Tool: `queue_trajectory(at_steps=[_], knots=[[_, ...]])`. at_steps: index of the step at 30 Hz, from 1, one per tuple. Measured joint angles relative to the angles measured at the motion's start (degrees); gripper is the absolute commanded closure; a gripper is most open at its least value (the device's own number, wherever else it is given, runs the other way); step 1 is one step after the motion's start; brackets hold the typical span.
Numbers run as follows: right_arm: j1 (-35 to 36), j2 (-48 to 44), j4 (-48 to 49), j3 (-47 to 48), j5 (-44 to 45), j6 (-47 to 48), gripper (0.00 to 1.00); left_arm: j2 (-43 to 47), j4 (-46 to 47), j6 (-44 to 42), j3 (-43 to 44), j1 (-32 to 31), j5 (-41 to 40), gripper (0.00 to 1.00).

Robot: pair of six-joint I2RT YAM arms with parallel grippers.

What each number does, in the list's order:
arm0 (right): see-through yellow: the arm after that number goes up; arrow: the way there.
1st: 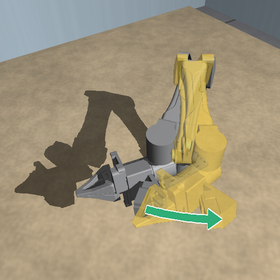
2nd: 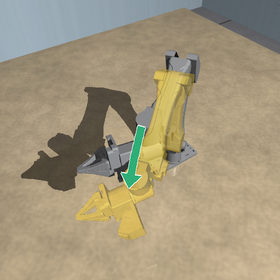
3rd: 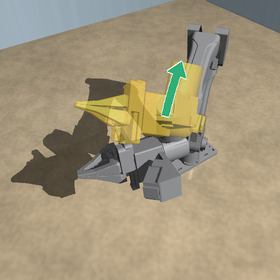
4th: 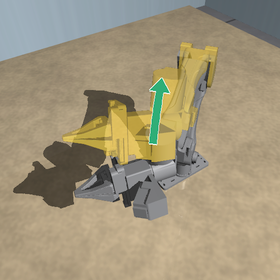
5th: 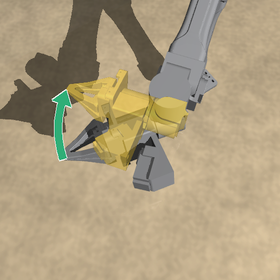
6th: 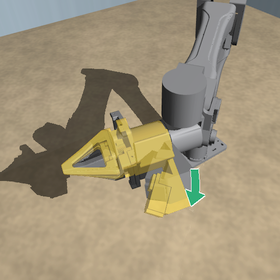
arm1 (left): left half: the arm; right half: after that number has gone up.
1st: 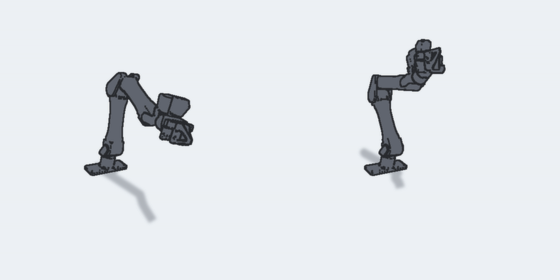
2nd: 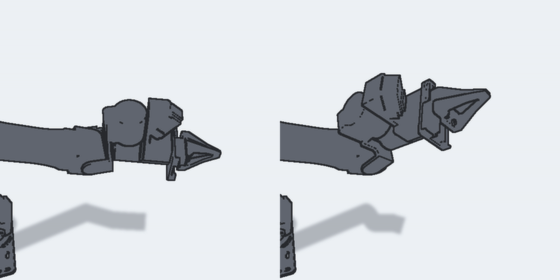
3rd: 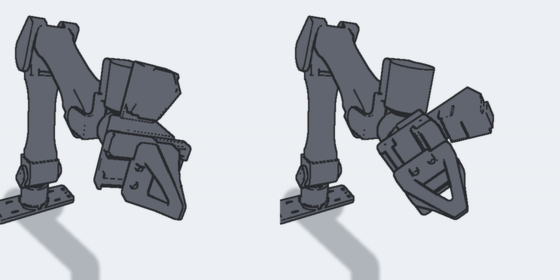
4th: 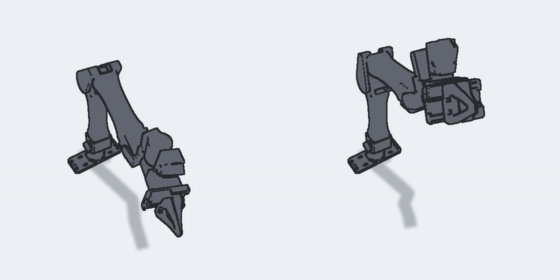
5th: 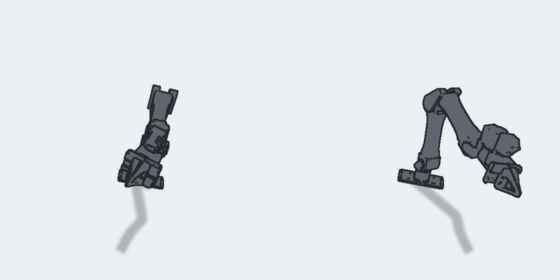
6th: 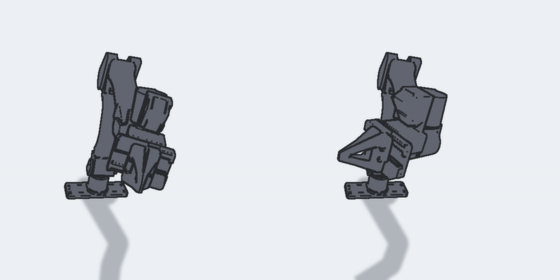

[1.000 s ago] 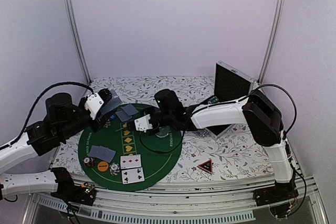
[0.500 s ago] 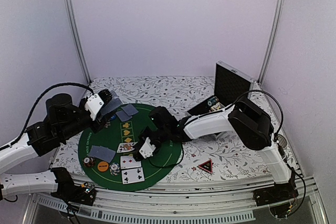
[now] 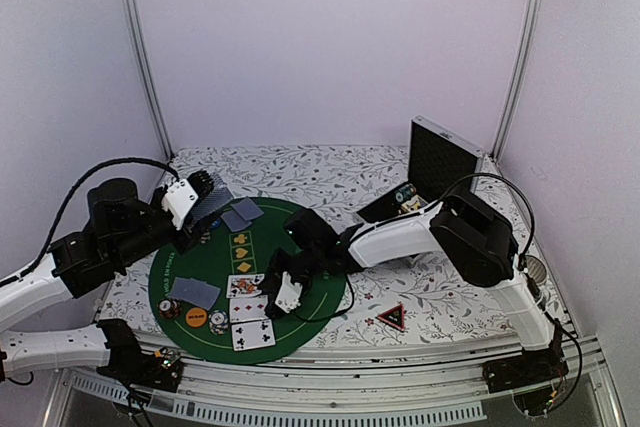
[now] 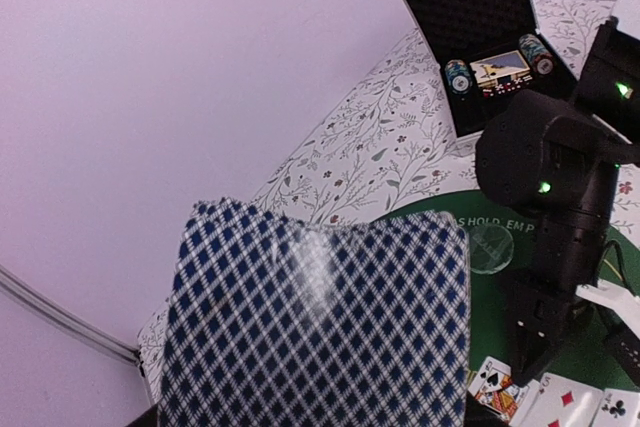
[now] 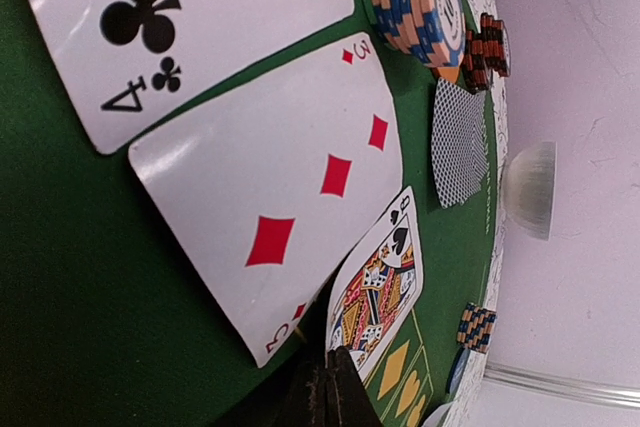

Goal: Distribute texas hold em gaming equipment
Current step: Flop the poker card in the community card area.

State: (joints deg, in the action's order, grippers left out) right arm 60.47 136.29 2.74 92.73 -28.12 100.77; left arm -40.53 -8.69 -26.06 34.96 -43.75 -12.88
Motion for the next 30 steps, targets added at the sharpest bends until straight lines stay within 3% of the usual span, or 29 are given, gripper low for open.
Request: queue_trajectory(at_steps=[26,30], knots=[[-0.6,0.0,-0.3,0.0,-0.4,14.2,0.98,-0.4,0.0,0.0,0.0,0.0,0.4,0.46],[-0.6,0.0,-0.2,-0.2,-0.3,15.7,0.9,-0.4,0.0,0.0,0.0,0.0,0.4,0.46]])
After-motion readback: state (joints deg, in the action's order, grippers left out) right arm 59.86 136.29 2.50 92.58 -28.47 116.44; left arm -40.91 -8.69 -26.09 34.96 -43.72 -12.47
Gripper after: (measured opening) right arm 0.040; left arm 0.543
